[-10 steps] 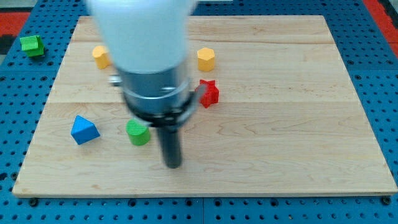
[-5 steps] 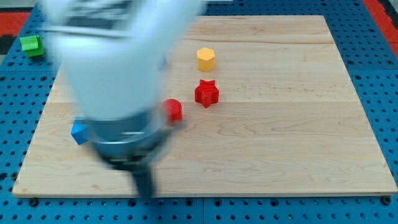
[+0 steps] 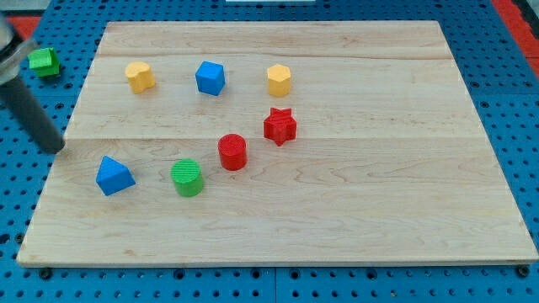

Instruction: Push the red circle down a bit

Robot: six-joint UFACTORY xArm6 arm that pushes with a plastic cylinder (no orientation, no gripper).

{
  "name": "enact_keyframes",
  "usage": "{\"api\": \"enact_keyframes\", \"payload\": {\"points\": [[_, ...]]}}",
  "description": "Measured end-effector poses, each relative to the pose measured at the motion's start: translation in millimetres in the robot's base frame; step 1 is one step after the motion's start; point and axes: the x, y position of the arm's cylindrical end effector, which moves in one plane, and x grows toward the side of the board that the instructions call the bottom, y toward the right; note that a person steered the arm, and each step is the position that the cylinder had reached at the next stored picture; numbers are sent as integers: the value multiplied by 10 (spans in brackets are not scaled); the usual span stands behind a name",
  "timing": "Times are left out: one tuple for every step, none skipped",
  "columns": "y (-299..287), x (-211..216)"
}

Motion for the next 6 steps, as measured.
{"api": "enact_keyframes", "payload": {"points": [[864, -115], [1357, -69], [1752, -50], [2083, -2], [2144, 177], [2374, 265]]}}
